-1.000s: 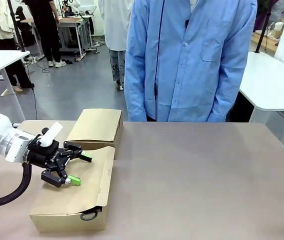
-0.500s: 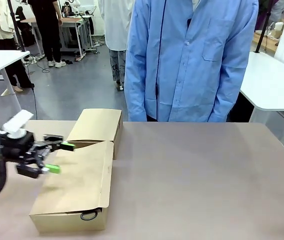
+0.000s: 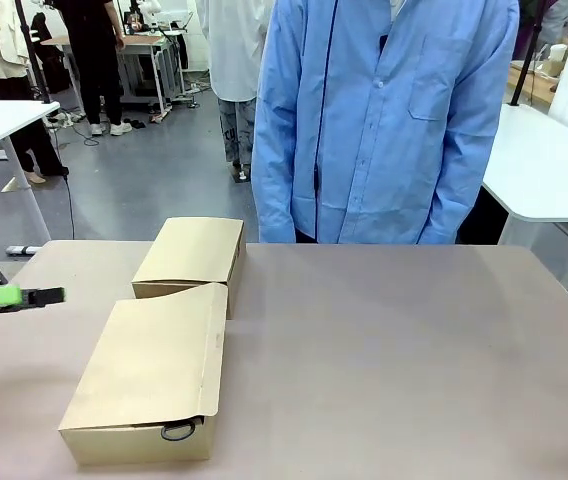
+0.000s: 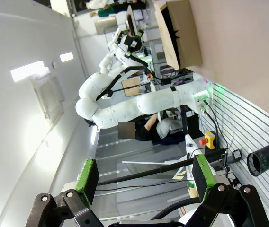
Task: Place items inside the box.
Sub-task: Close the lid of the Mailer Box closest to the robot.
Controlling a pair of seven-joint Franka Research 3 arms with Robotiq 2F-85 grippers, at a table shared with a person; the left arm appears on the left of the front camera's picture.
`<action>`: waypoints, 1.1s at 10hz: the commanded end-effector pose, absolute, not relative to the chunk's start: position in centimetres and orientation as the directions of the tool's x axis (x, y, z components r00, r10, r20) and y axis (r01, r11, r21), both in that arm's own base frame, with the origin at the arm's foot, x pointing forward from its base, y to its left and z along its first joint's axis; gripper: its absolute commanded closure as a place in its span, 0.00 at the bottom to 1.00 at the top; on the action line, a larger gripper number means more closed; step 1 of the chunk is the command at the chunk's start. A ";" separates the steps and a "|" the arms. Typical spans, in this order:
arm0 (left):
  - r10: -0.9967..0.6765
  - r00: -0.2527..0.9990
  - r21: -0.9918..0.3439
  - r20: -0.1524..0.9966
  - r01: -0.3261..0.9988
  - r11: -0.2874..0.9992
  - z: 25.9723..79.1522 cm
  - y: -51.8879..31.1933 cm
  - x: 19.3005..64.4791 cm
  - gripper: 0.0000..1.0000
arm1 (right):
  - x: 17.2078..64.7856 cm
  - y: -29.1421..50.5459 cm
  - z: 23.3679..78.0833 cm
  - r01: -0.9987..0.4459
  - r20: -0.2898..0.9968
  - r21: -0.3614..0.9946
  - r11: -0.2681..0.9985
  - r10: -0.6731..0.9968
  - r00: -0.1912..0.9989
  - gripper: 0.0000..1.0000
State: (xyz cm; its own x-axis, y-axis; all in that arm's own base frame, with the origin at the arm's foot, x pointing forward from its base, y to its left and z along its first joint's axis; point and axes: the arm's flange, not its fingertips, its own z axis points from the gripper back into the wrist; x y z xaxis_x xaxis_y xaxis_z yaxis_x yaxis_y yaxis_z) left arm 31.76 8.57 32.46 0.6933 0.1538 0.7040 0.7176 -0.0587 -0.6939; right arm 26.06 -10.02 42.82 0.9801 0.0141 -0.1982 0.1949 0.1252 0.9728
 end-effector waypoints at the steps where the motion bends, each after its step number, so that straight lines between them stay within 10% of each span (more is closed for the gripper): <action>1: 0.325 0.877 -0.900 0.354 0.414 -0.135 34.3 9.6 32.1 0.00 | 26.0 -10.3 43.1 0.179 -0.183 0.976 0.123 0.022 0.983 0.00; 11: 0.242 0.861 -0.864 0.447 0.486 -0.132 32.7 10.2 31.8 0.00 | 26.0 -10.3 43.1 0.179 -0.183 0.976 0.123 0.022 0.983 0.00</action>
